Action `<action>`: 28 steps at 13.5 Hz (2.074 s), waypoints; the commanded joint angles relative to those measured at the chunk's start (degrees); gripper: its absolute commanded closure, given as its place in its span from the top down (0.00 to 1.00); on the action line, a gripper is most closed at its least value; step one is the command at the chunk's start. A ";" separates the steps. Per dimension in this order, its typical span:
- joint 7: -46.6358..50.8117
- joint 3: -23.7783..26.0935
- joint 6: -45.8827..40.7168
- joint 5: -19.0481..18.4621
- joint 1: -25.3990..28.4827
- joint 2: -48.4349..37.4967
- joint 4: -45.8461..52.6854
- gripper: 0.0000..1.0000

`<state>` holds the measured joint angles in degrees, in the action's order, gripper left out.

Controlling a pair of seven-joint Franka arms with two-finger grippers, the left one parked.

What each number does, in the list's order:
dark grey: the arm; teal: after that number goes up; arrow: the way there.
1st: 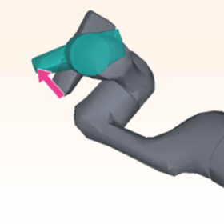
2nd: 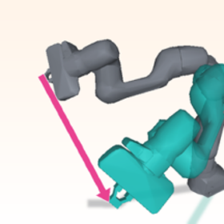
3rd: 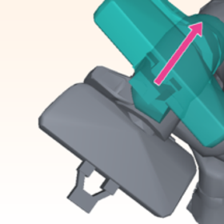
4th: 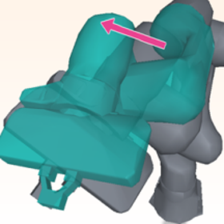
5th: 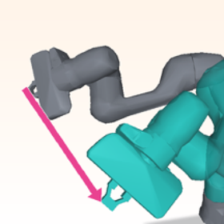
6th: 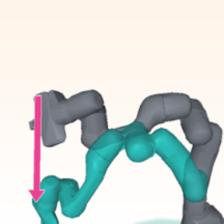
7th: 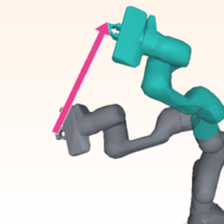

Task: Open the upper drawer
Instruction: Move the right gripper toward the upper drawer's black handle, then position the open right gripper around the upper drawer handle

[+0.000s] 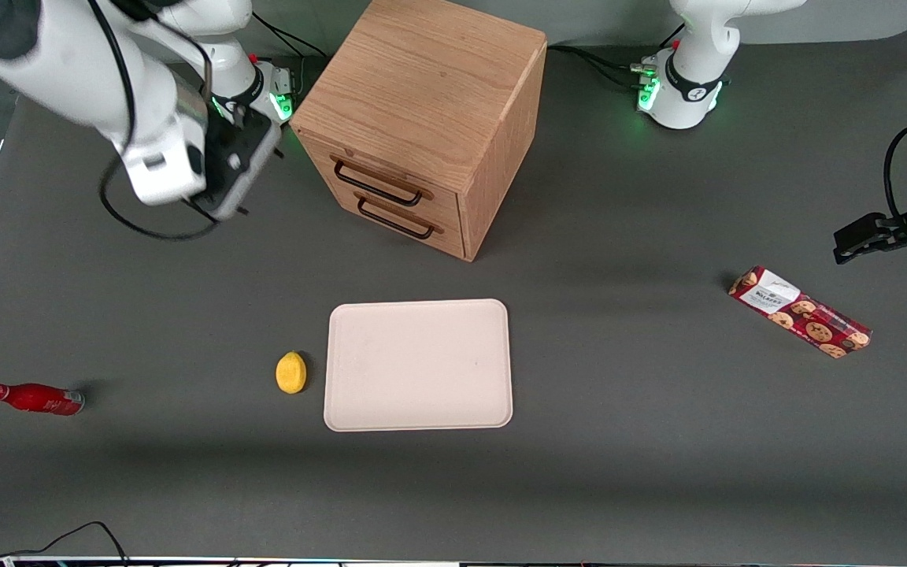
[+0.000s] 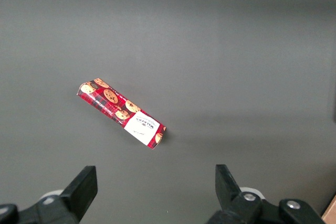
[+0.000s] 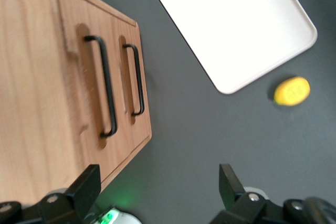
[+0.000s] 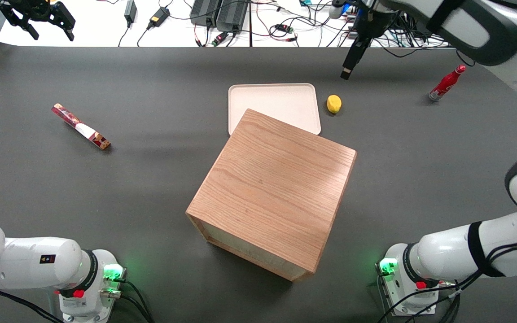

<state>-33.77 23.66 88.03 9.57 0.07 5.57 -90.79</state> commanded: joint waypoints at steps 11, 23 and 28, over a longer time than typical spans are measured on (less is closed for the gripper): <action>3.95 6.91 6.98 0.98 1.69 9.98 -2.28 1.00; 10.92 10.09 10.40 0.54 1.07 4.63 -12.73 1.00; 11.01 10.96 14.35 0.97 1.07 3.57 -16.60 1.00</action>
<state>-23.98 33.69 99.58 9.74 1.77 11.54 -104.00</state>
